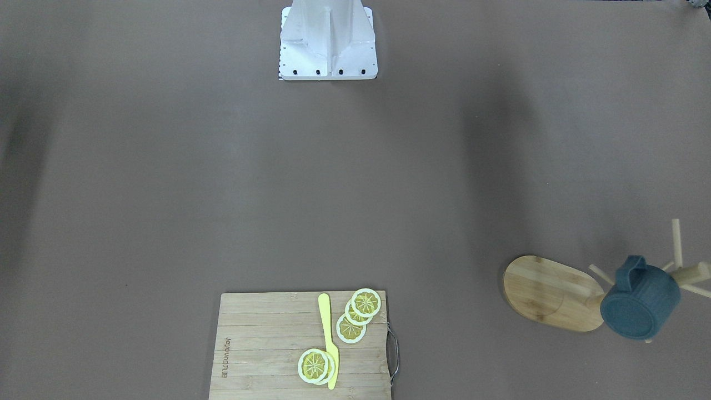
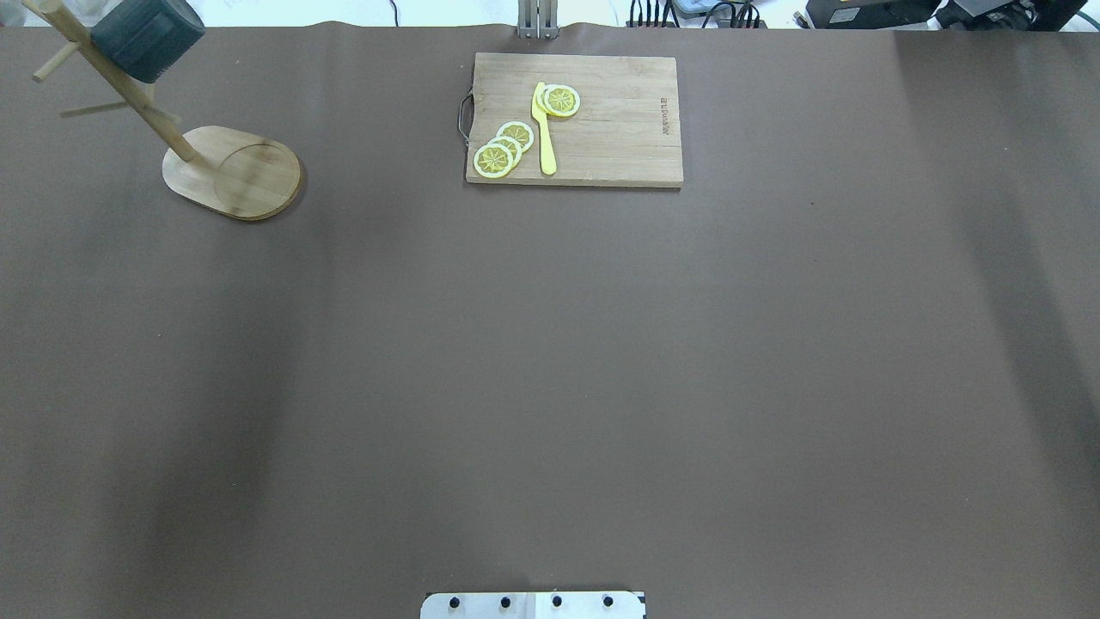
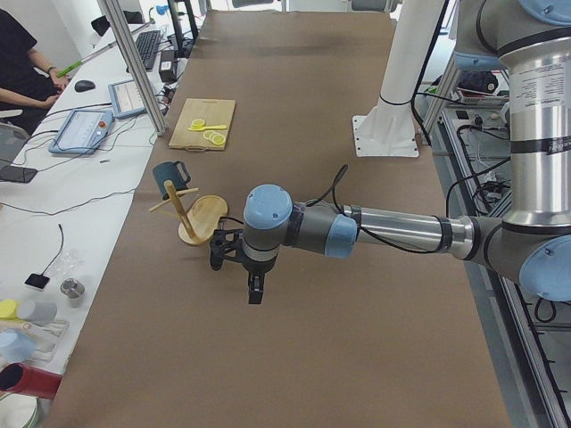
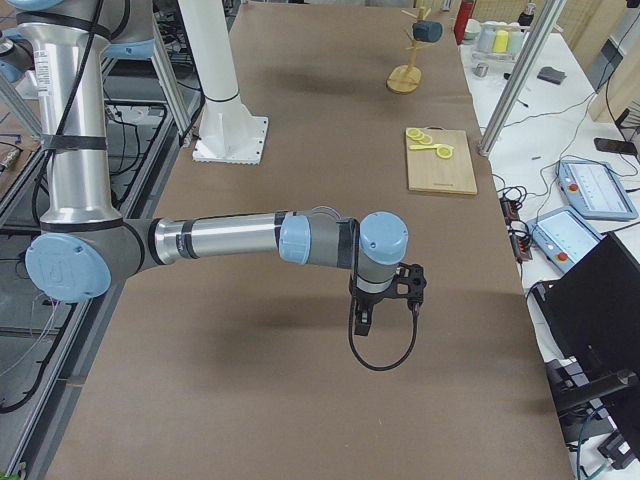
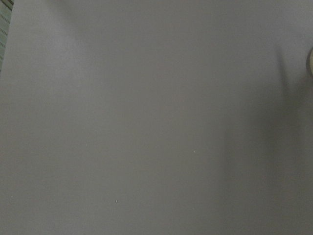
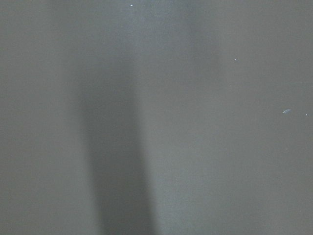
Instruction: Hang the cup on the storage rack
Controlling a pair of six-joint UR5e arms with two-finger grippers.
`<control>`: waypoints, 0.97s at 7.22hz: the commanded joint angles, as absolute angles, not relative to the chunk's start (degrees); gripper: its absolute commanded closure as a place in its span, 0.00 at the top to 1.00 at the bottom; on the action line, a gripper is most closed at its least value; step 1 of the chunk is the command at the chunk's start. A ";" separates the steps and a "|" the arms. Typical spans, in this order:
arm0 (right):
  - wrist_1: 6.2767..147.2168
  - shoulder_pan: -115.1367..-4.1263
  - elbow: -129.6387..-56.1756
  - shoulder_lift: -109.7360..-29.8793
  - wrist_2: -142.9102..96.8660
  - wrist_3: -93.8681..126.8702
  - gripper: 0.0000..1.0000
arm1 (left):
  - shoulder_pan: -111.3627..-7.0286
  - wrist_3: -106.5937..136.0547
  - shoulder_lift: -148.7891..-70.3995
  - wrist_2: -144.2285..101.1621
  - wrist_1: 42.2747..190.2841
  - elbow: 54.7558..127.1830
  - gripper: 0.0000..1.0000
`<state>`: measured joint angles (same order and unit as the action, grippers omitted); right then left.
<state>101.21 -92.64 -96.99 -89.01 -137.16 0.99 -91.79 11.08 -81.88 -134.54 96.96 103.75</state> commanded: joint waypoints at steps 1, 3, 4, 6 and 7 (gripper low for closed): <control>101.16 -92.64 -96.59 -89.21 -136.93 1.05 1.00 | -91.76 11.08 -81.91 -134.91 96.94 103.36 0.98; 101.16 -92.64 -95.89 -89.65 -136.93 0.97 1.00 | -91.76 11.07 -81.83 -134.91 96.86 103.36 0.98; 101.16 -92.55 -95.80 -89.65 -136.93 0.97 1.00 | -91.76 11.07 -81.83 -135.00 96.86 103.36 0.98; 101.16 -92.46 -95.54 -89.65 -137.11 1.05 1.00 | -91.76 11.07 -81.83 -135.00 96.86 103.36 0.98; 101.16 -92.46 -95.54 -89.65 -137.11 0.97 1.00 | -91.76 11.07 -81.83 -135.09 96.86 103.36 0.98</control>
